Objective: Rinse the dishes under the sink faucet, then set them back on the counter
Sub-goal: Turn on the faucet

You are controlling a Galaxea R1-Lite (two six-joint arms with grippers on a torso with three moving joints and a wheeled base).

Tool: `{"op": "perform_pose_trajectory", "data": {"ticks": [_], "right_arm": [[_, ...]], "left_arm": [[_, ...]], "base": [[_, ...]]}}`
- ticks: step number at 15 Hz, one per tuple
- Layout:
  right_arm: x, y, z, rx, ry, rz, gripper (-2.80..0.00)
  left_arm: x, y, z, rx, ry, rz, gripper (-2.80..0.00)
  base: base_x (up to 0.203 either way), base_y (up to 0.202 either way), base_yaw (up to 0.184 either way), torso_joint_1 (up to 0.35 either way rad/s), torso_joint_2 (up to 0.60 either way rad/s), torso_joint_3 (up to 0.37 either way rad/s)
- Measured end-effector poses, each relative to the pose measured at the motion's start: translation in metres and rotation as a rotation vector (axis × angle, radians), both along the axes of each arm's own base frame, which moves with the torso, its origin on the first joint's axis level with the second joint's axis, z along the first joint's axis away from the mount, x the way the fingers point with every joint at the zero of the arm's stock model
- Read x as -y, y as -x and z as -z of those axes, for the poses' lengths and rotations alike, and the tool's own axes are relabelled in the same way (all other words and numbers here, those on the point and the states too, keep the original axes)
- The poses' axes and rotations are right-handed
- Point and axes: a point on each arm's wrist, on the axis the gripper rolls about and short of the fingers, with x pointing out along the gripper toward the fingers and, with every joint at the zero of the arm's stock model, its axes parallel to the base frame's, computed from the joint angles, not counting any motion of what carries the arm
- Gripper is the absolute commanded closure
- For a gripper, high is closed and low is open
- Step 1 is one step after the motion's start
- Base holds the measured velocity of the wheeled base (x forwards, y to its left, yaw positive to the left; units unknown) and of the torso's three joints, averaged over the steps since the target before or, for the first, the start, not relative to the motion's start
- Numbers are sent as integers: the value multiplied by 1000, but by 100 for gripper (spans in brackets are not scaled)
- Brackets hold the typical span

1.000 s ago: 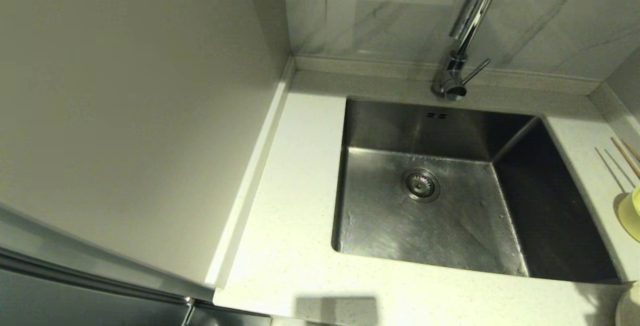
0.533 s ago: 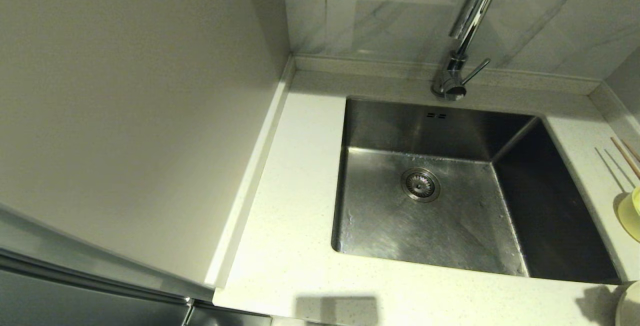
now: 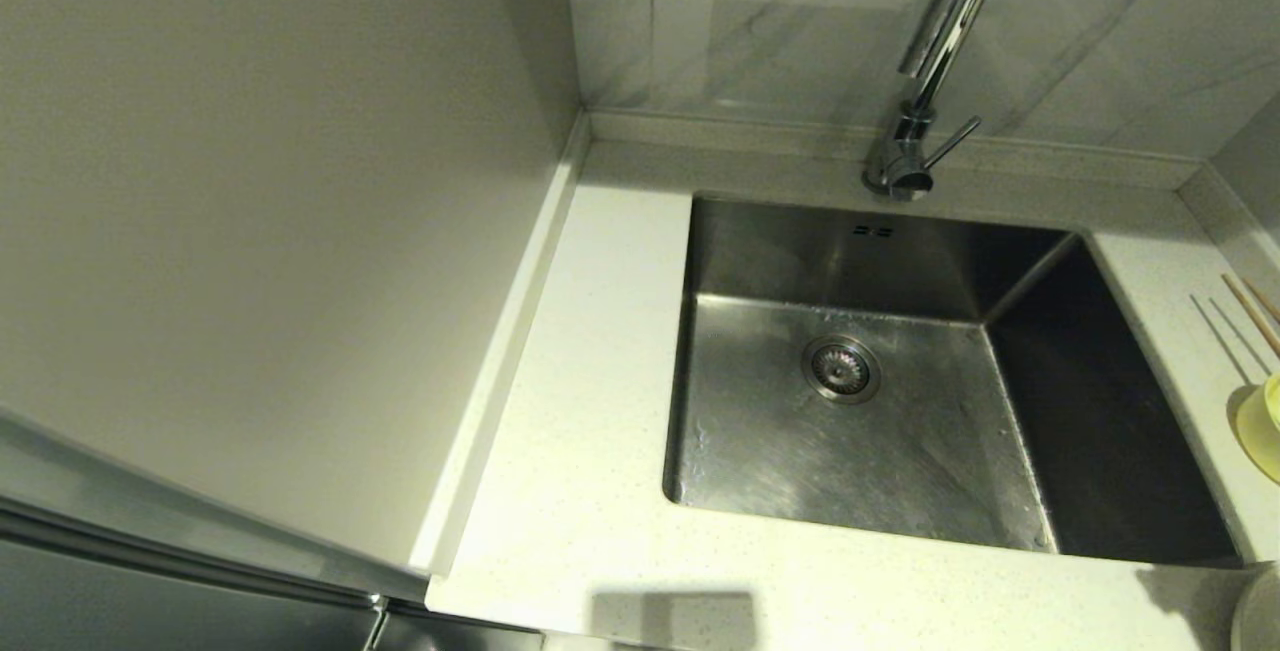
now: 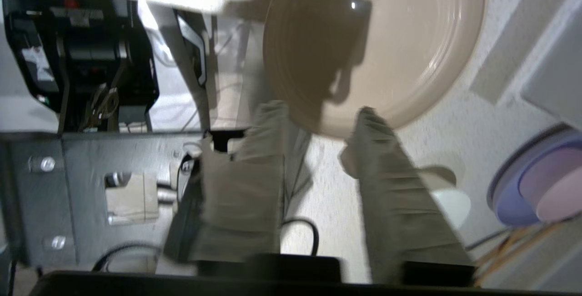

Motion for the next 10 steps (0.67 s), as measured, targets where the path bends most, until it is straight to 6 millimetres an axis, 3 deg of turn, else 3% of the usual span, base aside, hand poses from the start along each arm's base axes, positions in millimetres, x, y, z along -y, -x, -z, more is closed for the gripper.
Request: {"op": "perform_pose_trajectory", "data": {"ticks": [5,10], "right_arm": [[10,-37,38,74,27,95,-280],[14,-55,57,71,-15,170,-280]], "left_arm": [[0,0,0,0,0,0,0],[0,0,0,0,0,0,0]], "base": [[0,0,0,0,0,0],[0,0,0,0,0,0]]}}
